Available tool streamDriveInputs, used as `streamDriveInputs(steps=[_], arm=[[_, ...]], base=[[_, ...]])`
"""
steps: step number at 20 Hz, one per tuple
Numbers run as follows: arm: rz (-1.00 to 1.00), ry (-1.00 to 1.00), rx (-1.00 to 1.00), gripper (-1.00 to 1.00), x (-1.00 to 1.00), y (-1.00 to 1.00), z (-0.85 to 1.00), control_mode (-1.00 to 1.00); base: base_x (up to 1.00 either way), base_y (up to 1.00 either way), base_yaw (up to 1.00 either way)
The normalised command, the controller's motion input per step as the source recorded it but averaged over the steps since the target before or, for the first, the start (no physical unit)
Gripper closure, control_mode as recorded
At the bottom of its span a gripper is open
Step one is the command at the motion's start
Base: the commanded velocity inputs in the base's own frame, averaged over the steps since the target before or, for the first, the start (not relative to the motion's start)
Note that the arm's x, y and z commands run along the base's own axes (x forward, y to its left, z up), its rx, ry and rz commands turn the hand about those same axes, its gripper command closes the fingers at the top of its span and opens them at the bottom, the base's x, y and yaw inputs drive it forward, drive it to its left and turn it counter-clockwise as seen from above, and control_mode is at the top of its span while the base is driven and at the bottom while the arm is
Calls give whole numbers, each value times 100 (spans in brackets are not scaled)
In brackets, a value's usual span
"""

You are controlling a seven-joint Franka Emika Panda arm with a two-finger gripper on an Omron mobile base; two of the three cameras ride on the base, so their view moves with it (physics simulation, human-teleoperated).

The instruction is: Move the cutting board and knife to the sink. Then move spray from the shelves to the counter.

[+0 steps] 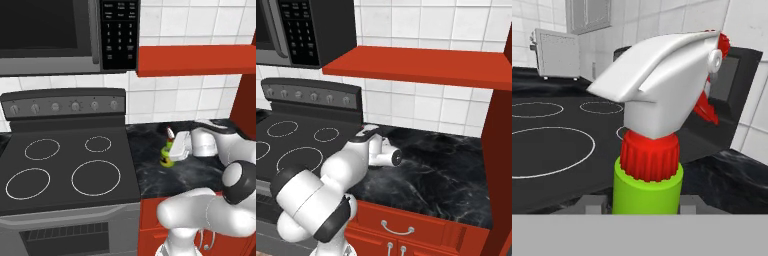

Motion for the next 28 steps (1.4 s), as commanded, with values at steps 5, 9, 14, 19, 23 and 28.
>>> streamDriveInputs(steps=[5,9,14,19,23,28], arm=[[0,7,0,100,14,0,-25,-100],[0,9,0,100,15,0,-24,-100],[0,5,0,100,18,0,-23,-100],[0,0,0,100,9,0,-24,-100],[0,0,0,100,0,0,-33,-100],[0,0,0,100,-3,0,-35,-100]], base=[[0,0,0],[0,0,0],[0,0,0],[0,0,0],[0,0,0],[0,0,0]])
